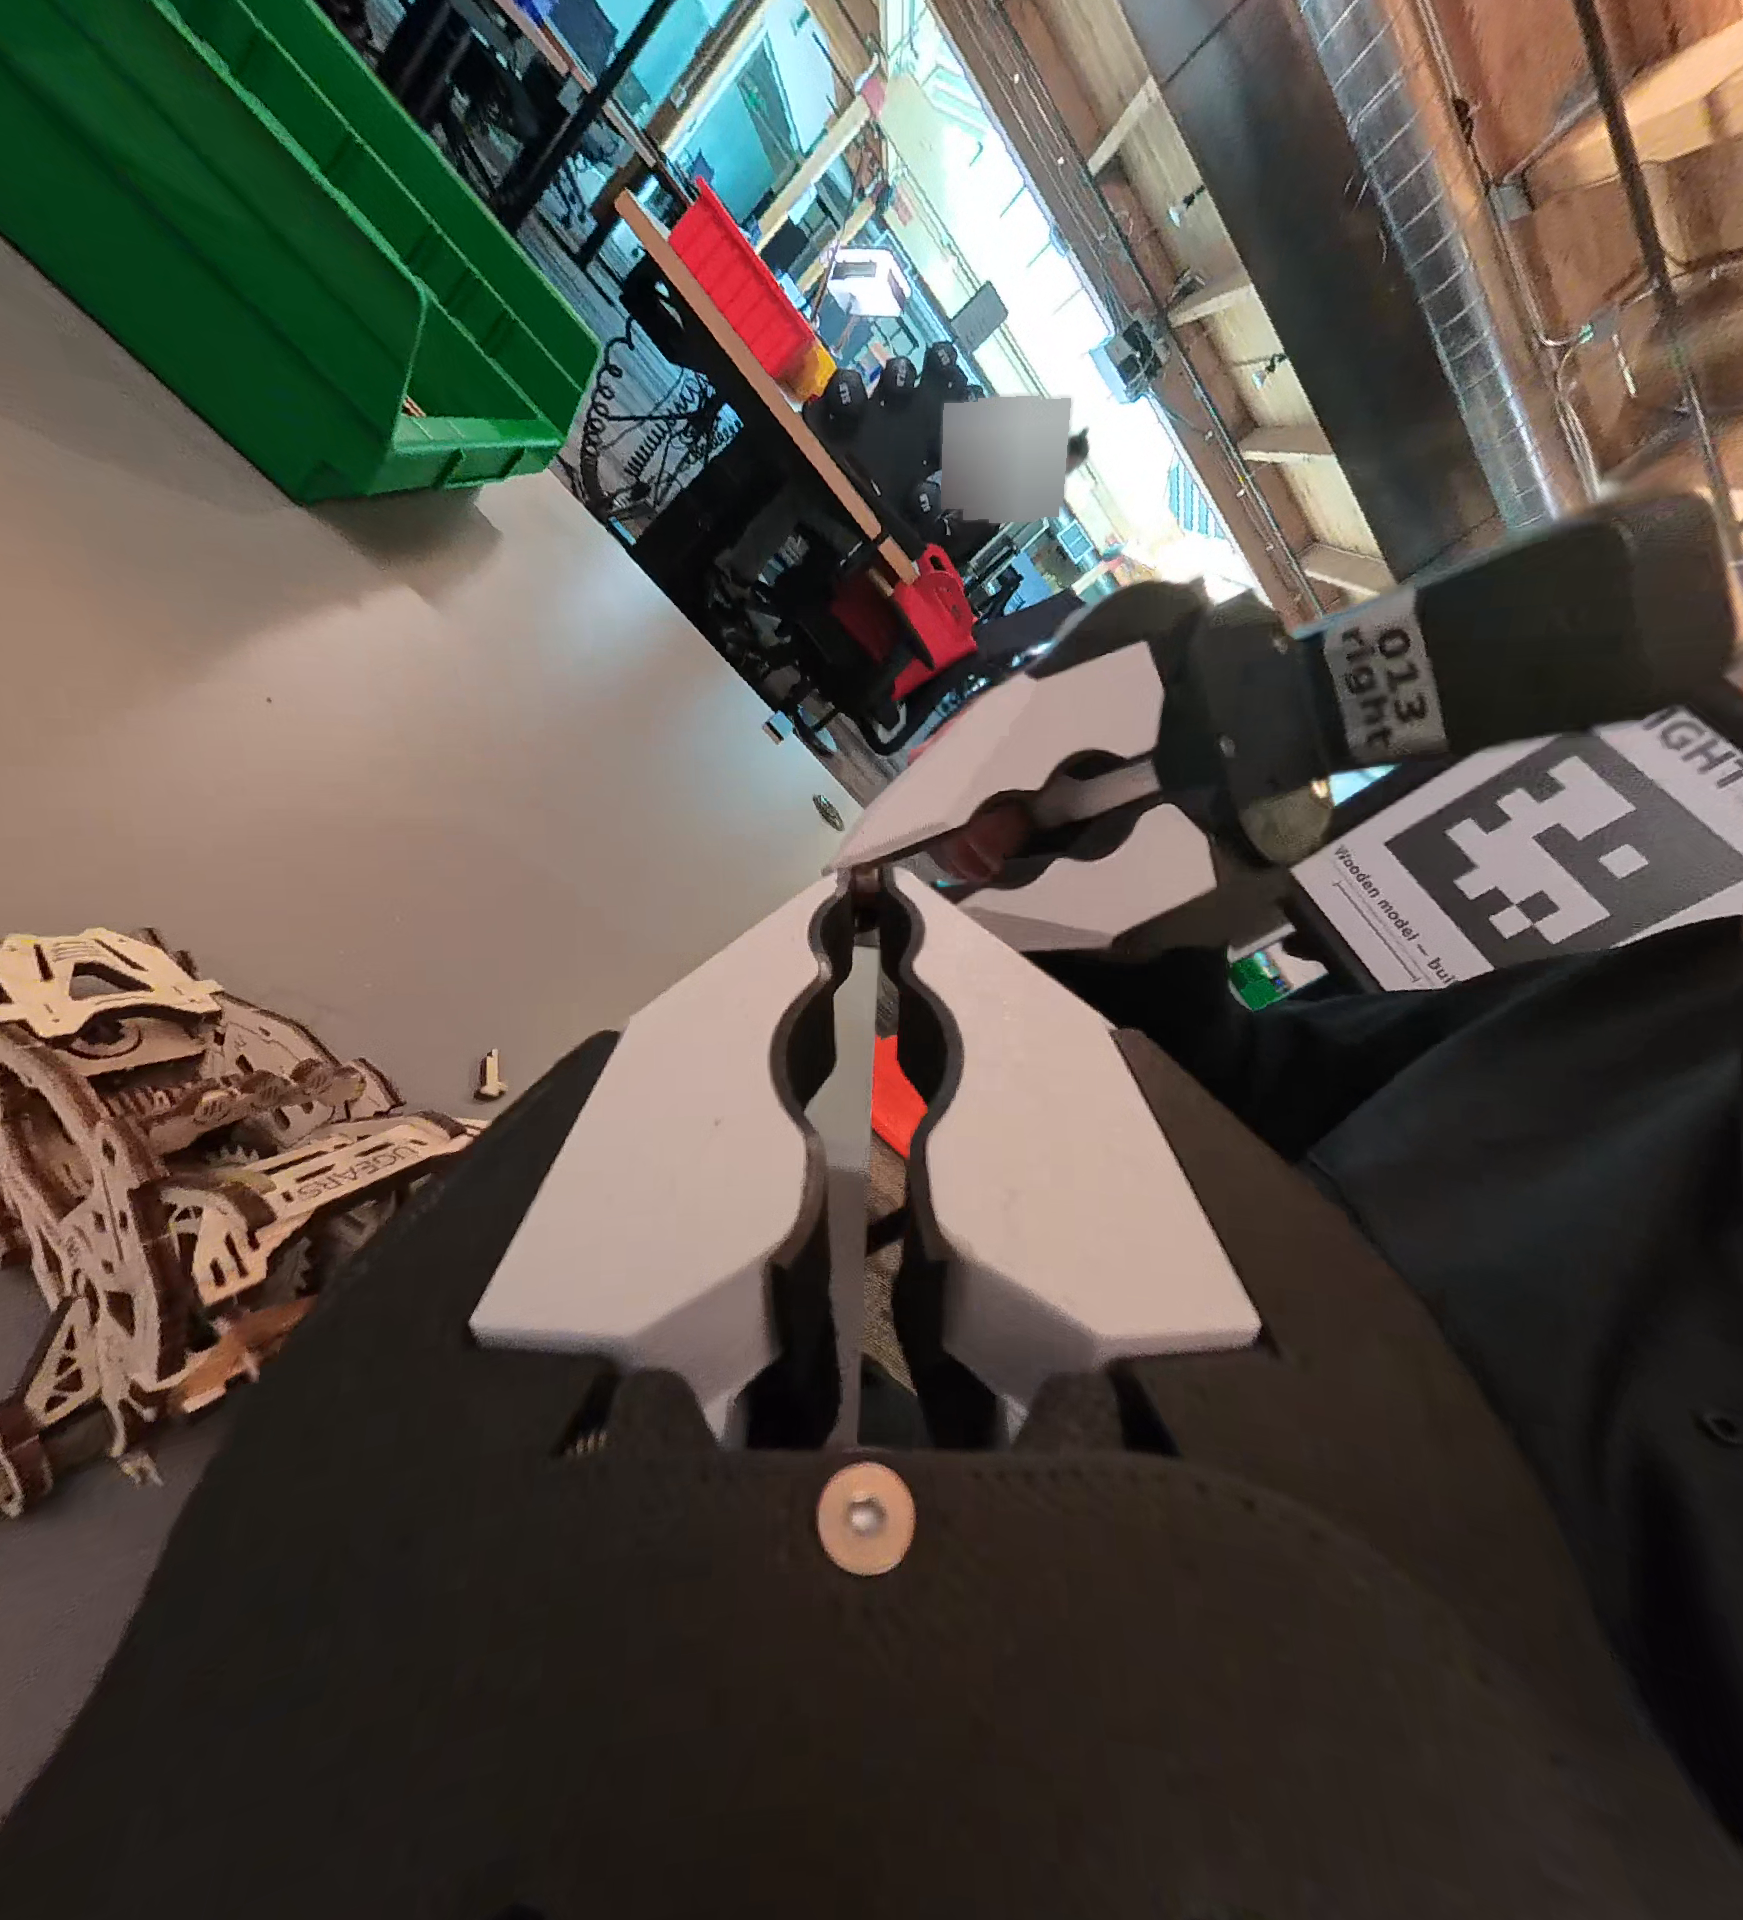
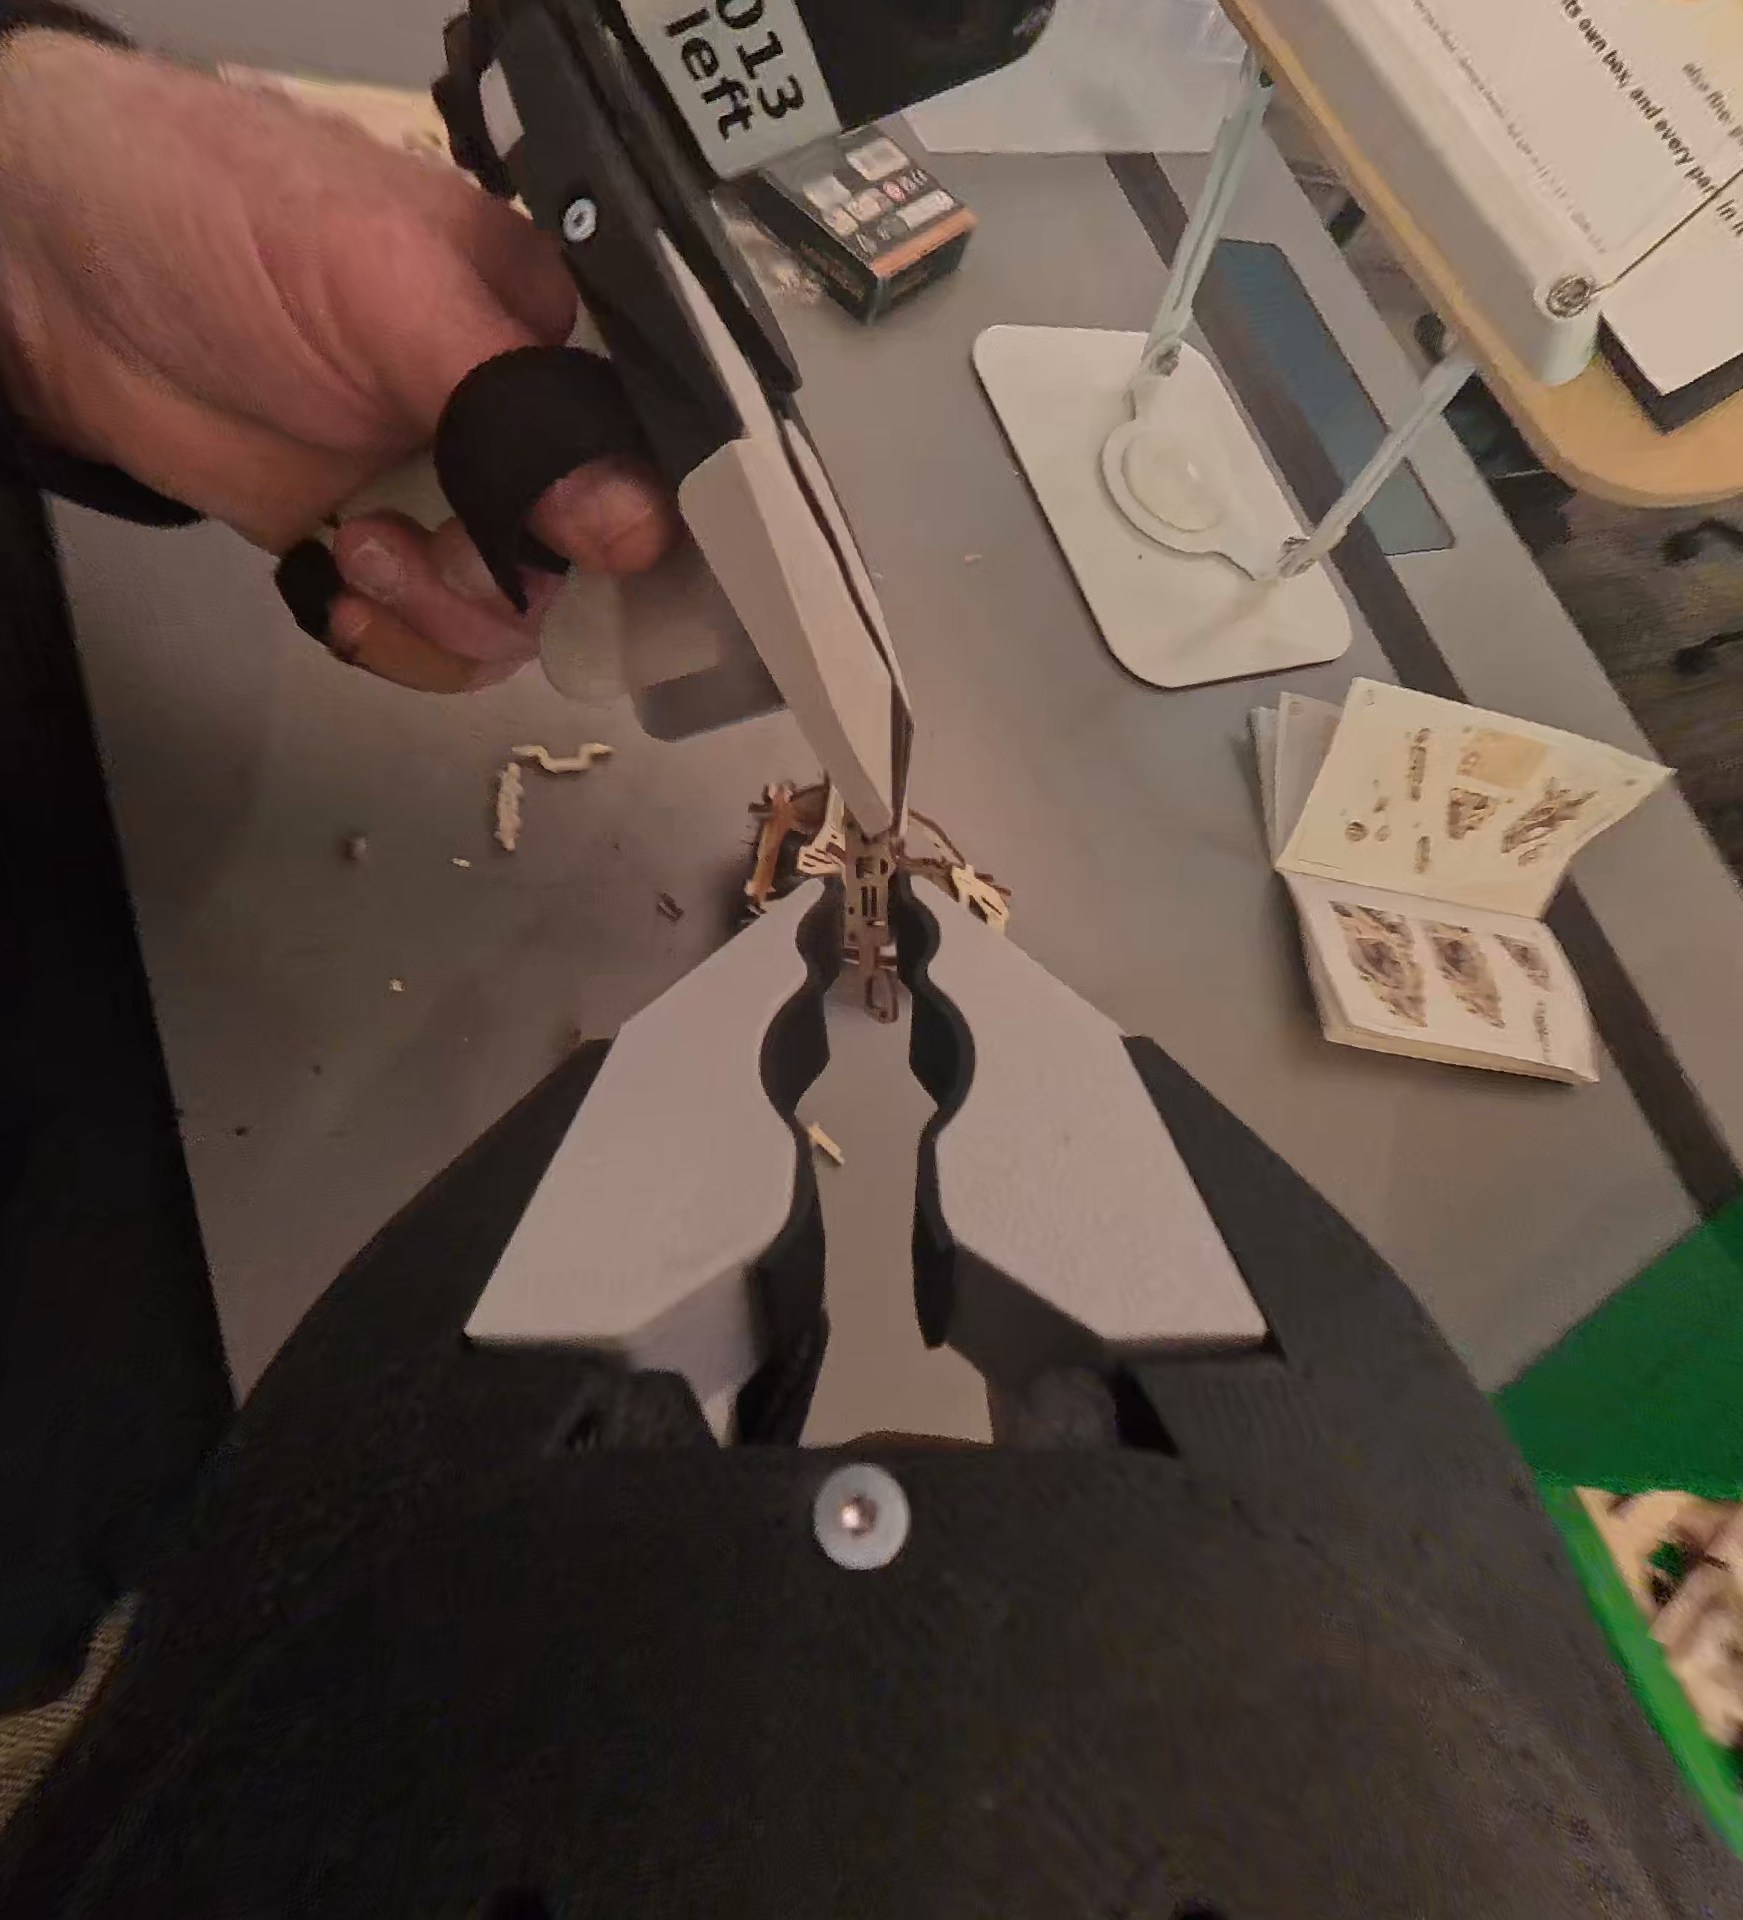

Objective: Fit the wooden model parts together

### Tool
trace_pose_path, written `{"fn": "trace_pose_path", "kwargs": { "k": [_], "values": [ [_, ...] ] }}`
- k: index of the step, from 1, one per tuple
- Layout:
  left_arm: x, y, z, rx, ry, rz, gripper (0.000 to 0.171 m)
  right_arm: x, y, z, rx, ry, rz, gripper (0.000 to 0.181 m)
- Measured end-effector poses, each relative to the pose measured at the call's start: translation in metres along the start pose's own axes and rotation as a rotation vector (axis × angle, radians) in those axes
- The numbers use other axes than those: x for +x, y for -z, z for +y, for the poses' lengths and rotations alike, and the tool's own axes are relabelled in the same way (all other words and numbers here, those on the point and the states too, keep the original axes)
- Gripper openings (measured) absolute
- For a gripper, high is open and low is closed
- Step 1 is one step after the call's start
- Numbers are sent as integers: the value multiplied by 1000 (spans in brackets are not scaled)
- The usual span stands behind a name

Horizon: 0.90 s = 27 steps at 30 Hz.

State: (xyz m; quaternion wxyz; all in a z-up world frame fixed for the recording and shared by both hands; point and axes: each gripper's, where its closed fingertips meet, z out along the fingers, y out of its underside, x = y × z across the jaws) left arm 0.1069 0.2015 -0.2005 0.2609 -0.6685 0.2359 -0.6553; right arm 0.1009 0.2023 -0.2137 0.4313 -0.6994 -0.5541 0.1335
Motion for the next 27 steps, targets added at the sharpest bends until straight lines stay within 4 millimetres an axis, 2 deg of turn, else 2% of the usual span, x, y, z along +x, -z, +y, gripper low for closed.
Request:
{"fn": "trace_pose_path", "kwargs": {
  "k": [2,5,7,10,14,17,21,27],
  "values": [
    [2,7,-7,39,-34,-5,9,4,0,1,19,-109,-69,7],
    [-11,26,-9,50,-168,-134,26,14,-9,18,-22,-292,-198,7],
    [-30,37,0,1,-250,-266,41,15,-17,24,-38,-421,-318,7],
    [-58,49,15,-76,-357,-446,61,19,-33,34,-107,-514,-424,7],
    [-90,50,40,-212,-400,-572,82,18,-53,46,-260,-551,-550,7],
    [-103,44,53,-278,-382,-587,83,19,-66,55,-361,-571,-619,7],
    [-113,36,64,-340,-356,-568,74,20,-78,60,-434,-611,-677,7],
    [-116,28,67,-355,-373,-545,63,10,-84,63,-552,-588,-740,7]
  ]
}}
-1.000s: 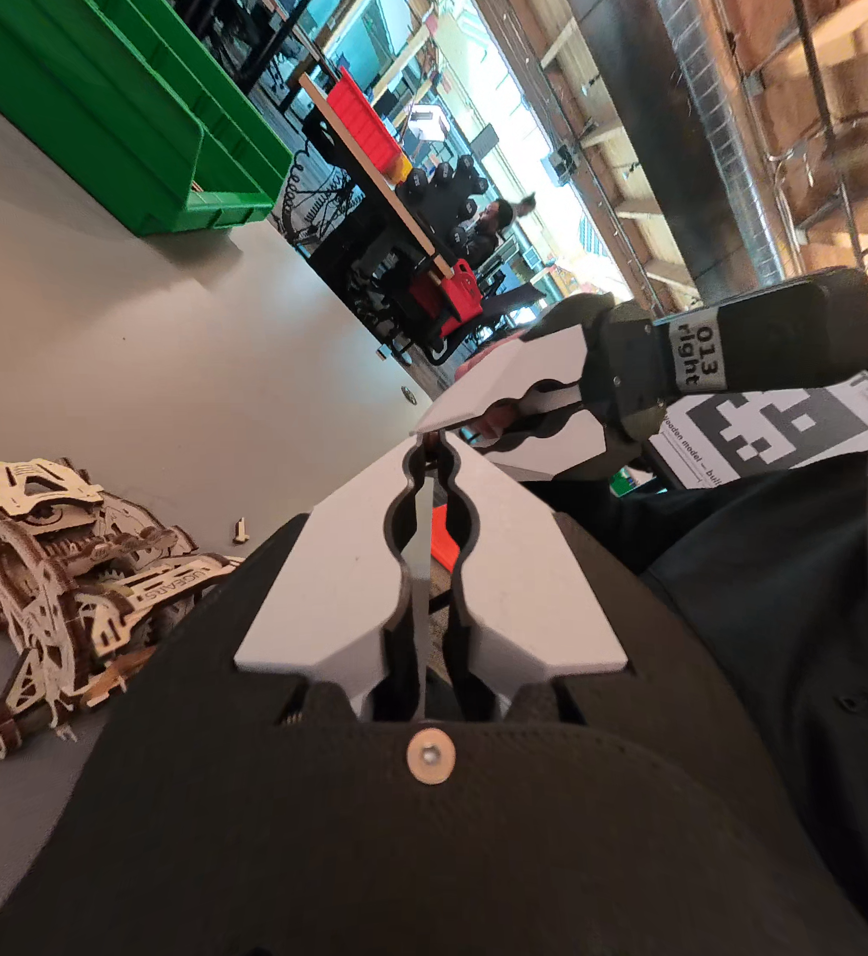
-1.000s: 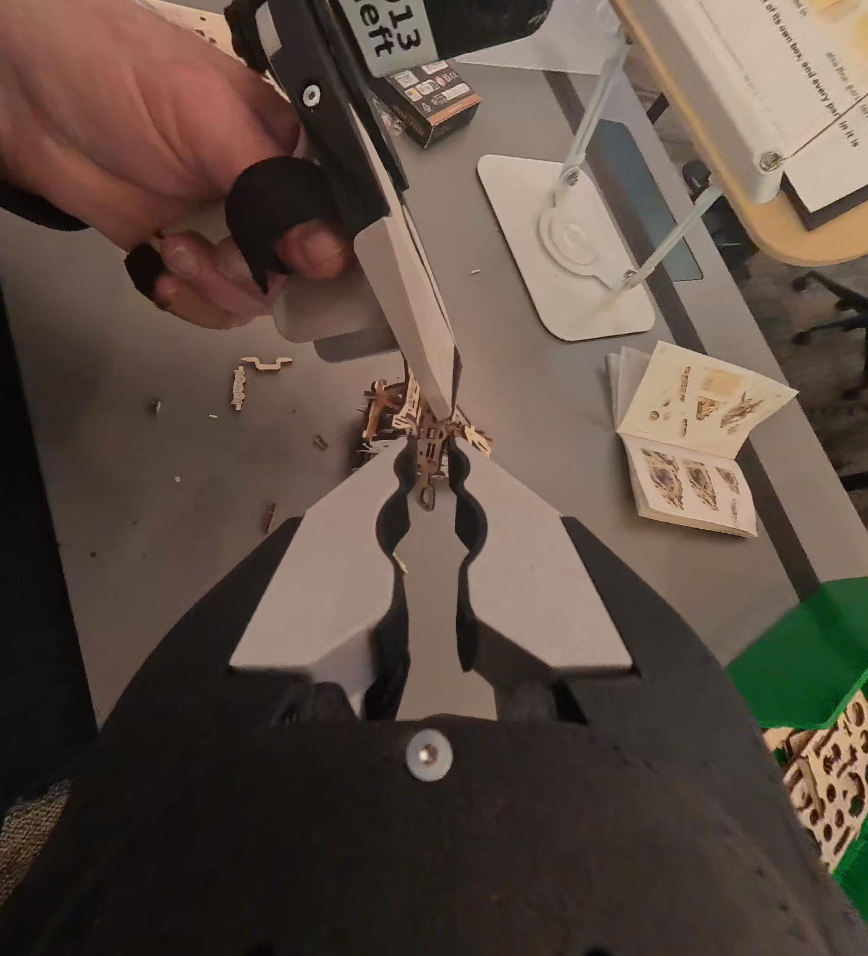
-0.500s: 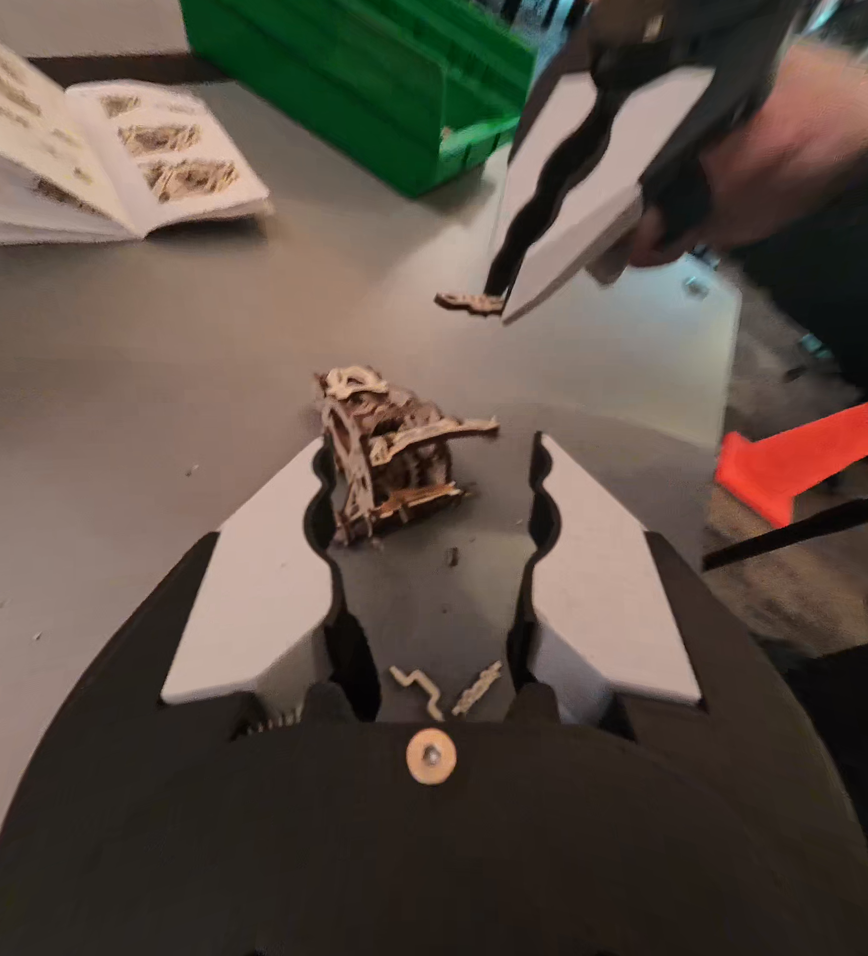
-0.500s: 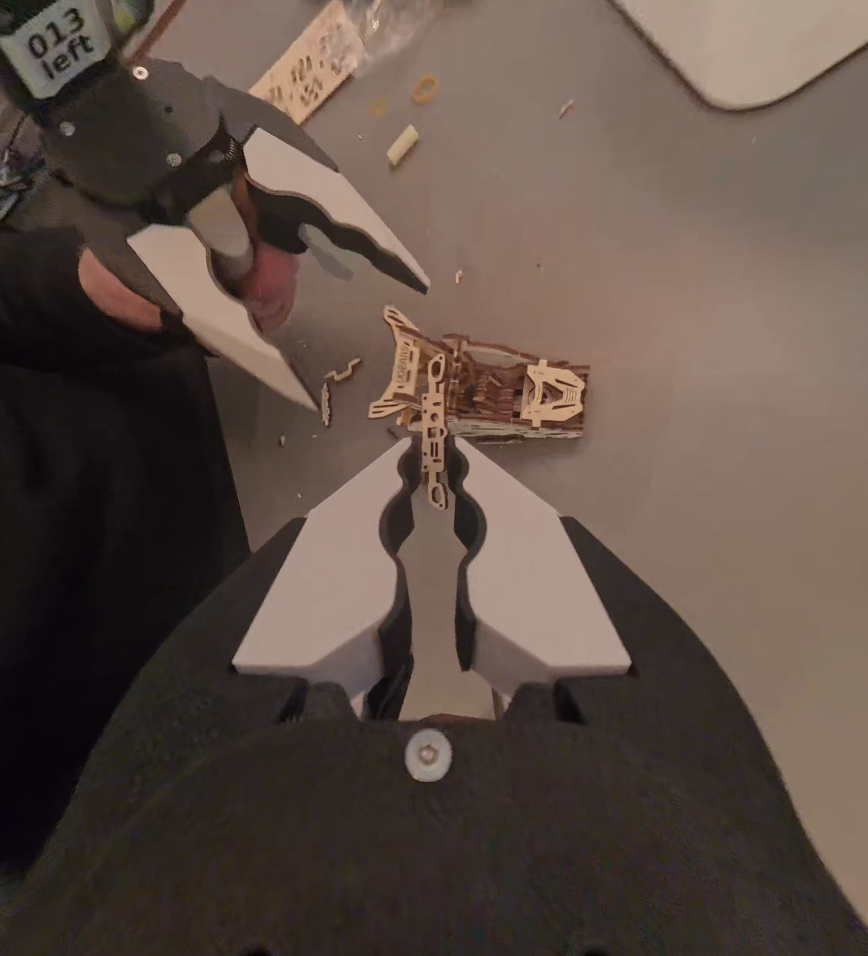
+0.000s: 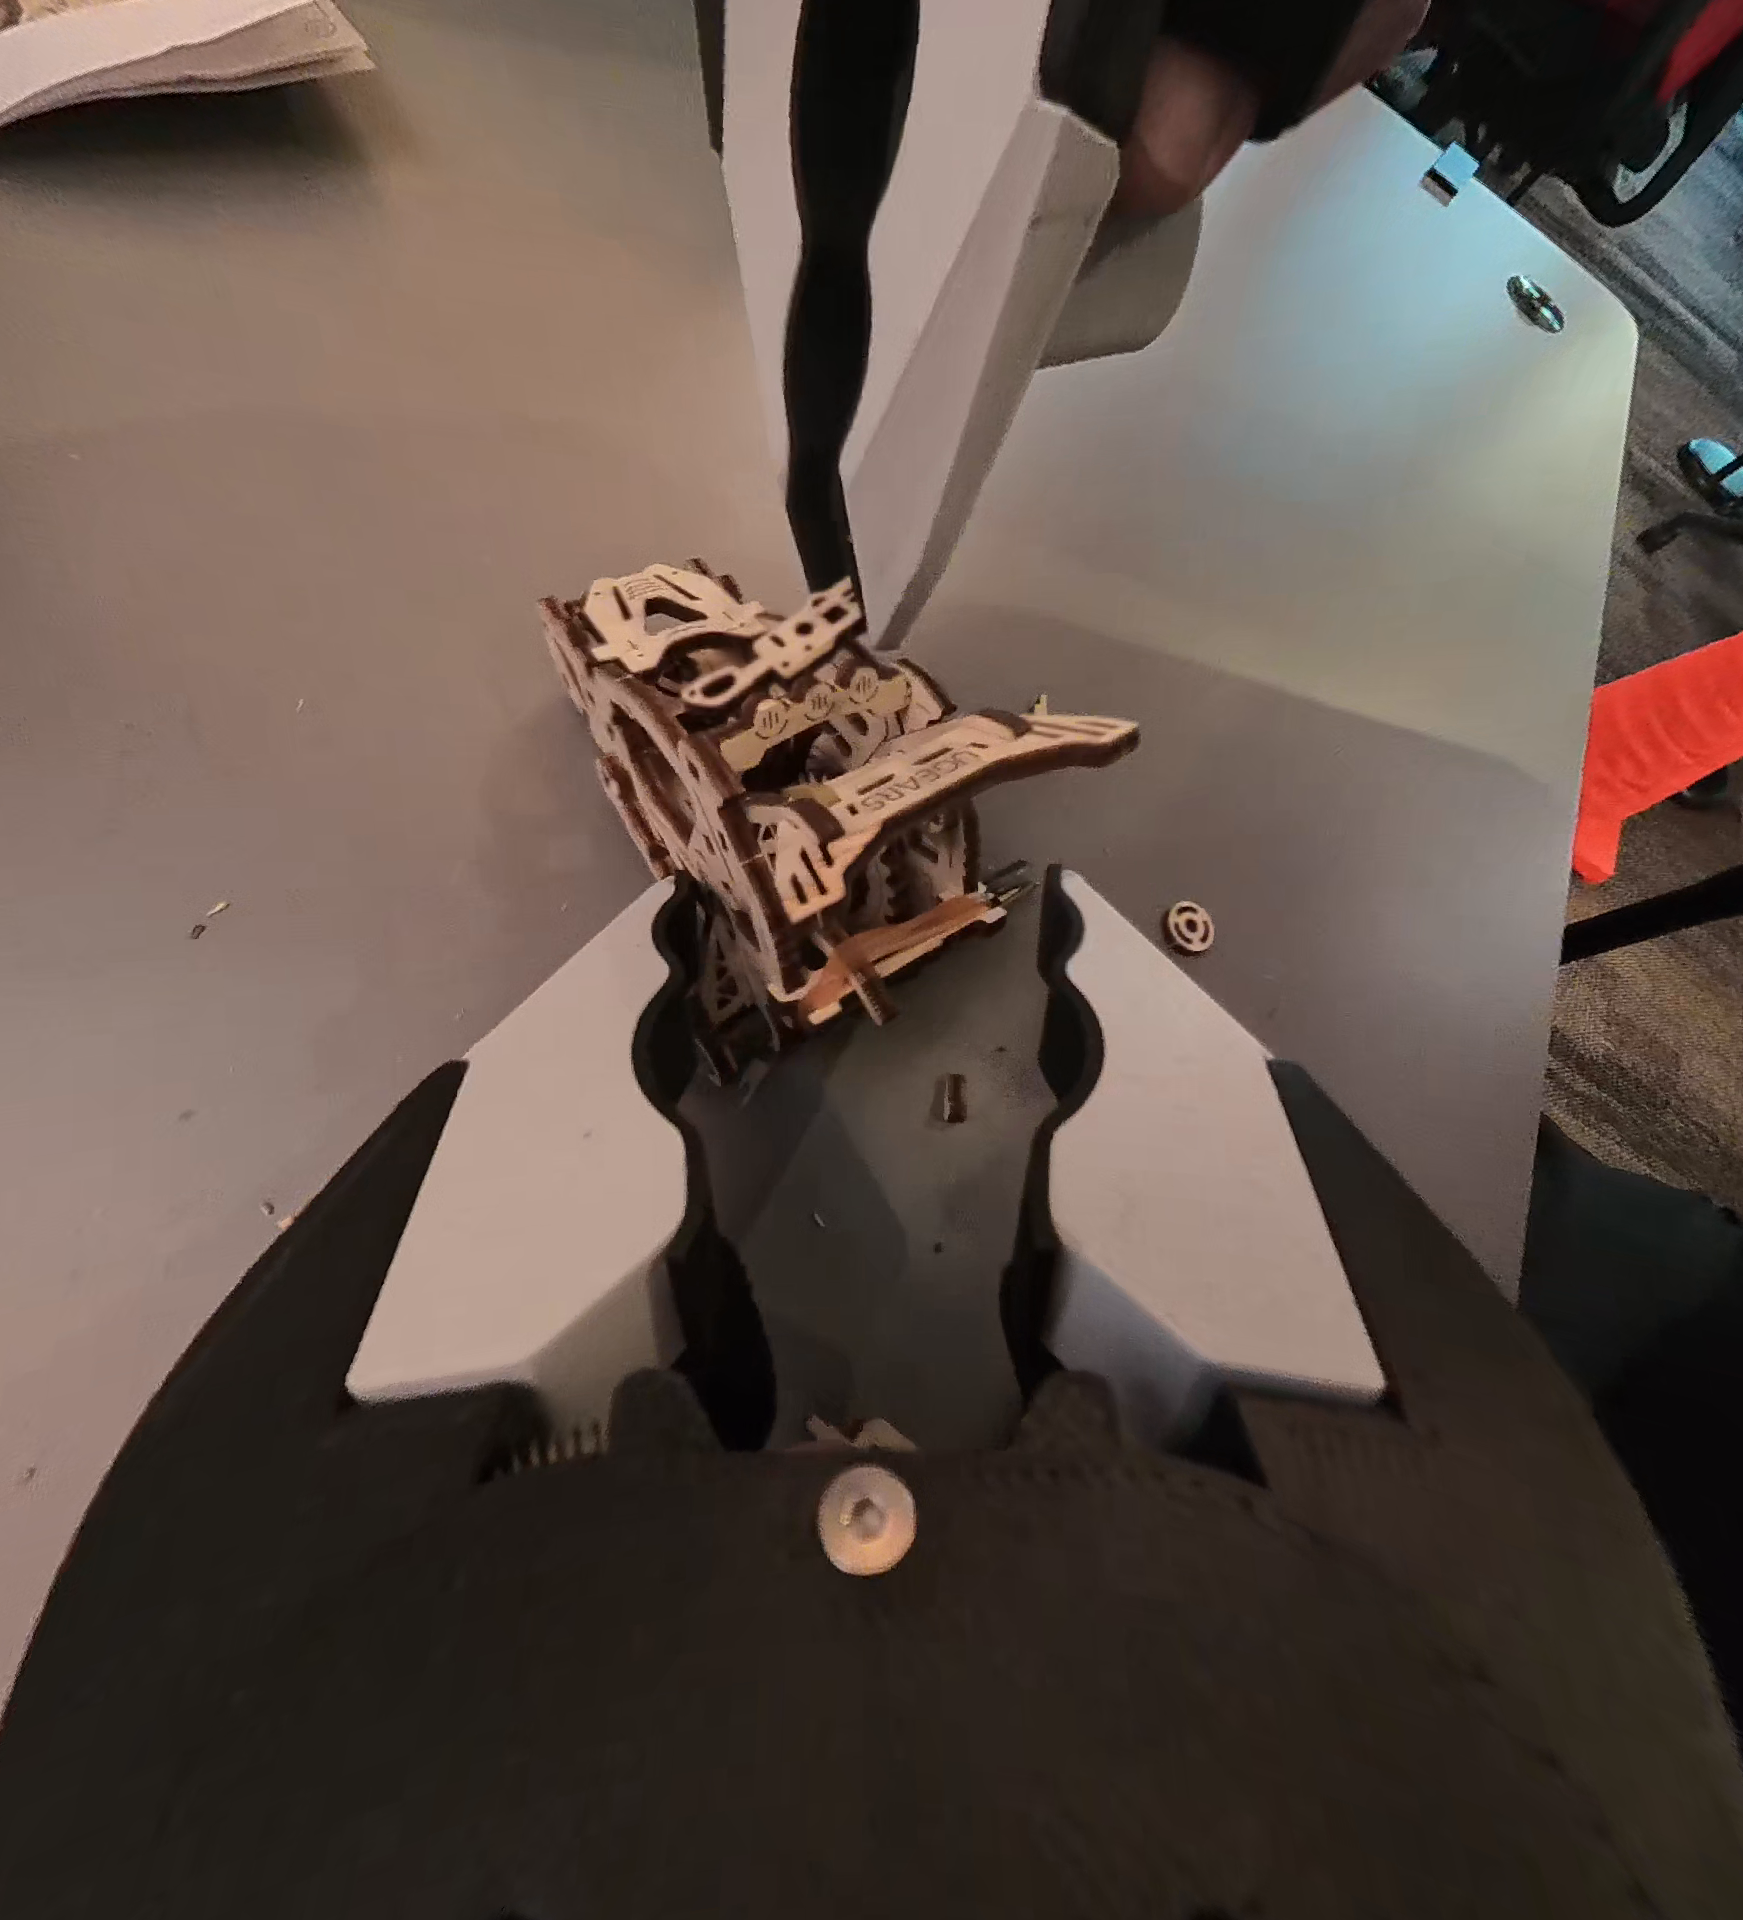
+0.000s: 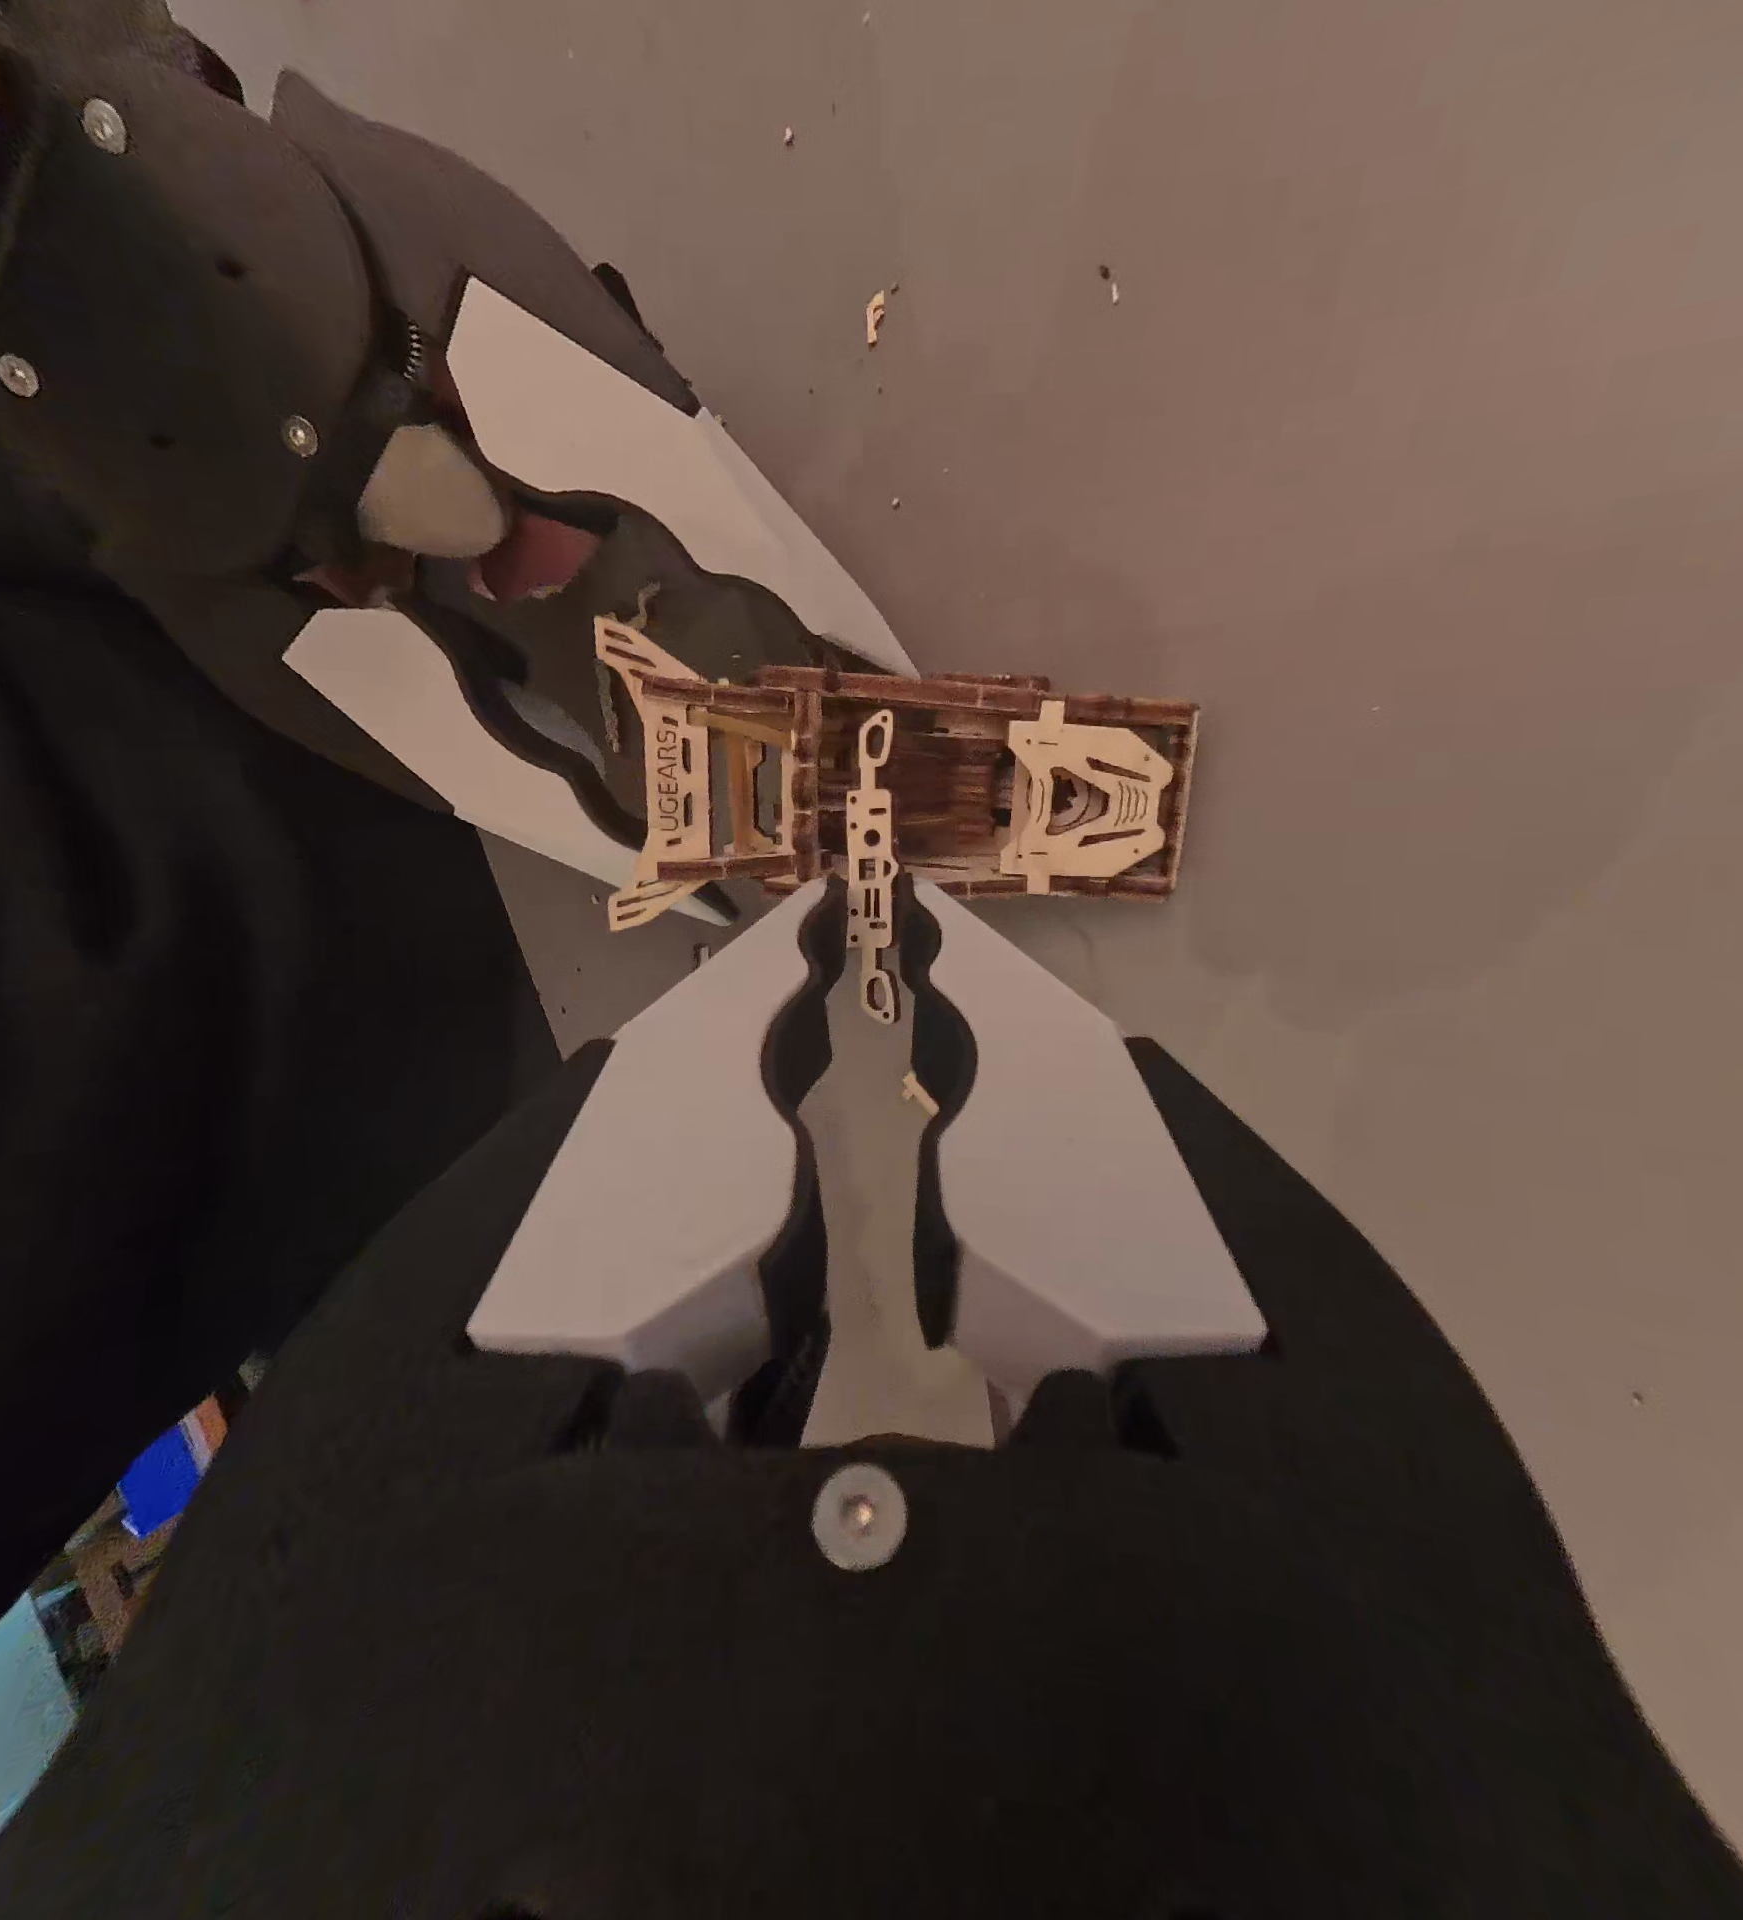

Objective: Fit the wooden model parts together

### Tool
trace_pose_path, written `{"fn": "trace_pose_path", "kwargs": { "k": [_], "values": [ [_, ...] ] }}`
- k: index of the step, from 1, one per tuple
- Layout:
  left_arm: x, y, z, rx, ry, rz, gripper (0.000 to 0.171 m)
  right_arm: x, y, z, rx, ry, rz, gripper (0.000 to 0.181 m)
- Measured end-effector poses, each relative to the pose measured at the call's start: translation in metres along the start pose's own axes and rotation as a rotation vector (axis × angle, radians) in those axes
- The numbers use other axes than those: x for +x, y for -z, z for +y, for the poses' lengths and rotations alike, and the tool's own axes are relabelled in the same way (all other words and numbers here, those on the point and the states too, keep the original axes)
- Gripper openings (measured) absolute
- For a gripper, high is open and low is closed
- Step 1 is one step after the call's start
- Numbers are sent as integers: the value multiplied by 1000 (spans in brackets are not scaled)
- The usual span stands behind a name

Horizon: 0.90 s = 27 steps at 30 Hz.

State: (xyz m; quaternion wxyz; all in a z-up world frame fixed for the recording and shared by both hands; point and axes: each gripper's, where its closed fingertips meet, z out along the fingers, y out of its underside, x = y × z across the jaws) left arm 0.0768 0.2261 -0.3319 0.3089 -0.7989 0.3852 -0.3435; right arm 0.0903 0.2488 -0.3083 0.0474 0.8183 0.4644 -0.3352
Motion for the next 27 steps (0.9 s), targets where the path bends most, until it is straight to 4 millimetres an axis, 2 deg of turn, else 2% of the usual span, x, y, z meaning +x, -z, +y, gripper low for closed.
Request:
{"fn": "trace_pose_path", "kwargs": {
  "k": [4,8,11,14,18,27],
  "values": [
    [0,2,-1,8,7,17,62,6,13,3,43,-21,34,6],
    [0,4,-2,26,32,50,63,10,24,23,99,-65,44,7],
    [0,4,-3,26,28,66,63,12,17,39,112,-86,41,7],
    [1,3,-5,30,41,100,65,12,6,43,127,-79,32,7],
    [0,3,-7,39,74,125,66,15,-5,42,145,-57,33,7],
    [-2,5,-9,50,140,180,59,16,-8,39,195,-15,6,7]
  ]
}}
